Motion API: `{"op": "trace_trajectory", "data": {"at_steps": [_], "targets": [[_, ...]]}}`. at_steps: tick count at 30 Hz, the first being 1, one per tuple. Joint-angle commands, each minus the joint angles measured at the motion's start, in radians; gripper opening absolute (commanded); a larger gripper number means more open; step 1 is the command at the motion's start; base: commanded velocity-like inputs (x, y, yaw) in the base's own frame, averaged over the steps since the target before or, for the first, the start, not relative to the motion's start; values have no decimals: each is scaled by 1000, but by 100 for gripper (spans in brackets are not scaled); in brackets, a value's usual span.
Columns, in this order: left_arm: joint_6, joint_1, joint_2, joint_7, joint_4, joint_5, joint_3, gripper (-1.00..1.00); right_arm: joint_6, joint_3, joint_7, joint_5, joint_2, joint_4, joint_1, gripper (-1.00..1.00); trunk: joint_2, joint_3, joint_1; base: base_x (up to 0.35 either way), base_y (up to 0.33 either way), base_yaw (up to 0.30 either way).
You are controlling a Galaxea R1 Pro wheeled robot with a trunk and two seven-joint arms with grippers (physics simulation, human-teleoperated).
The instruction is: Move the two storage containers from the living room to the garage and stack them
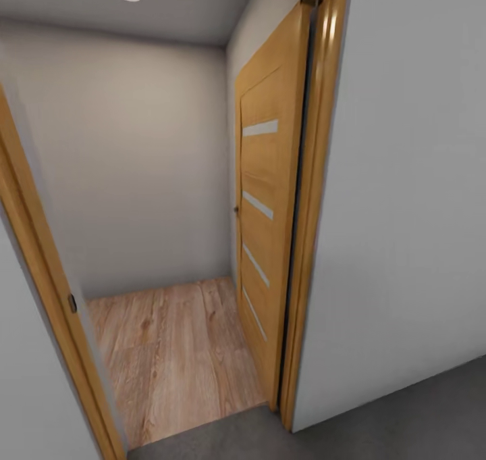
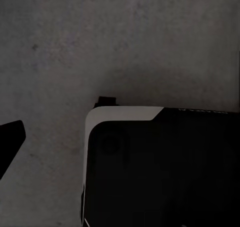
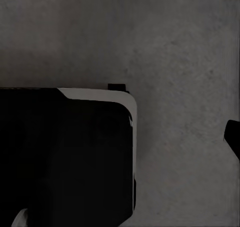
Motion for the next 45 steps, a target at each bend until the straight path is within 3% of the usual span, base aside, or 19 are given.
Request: {"op": "trace_trajectory", "data": {"at_steps": [1,35,45], "targets": [[-2,-1,0,-3,1,2,6,100,-6,9,2,-10,0,3,-1,100,-1,0,1,293,-153,265],[-3,-1,3,-2,3,3,6,100,-7,12,2,-8,2,3,-1,100,-1,0,1,312,-27,266],[-5,-1,2,0,3,3,6,100,-12,10,2,-14,0,3,-1,100,-1,0,1,47,-2,31]]}}
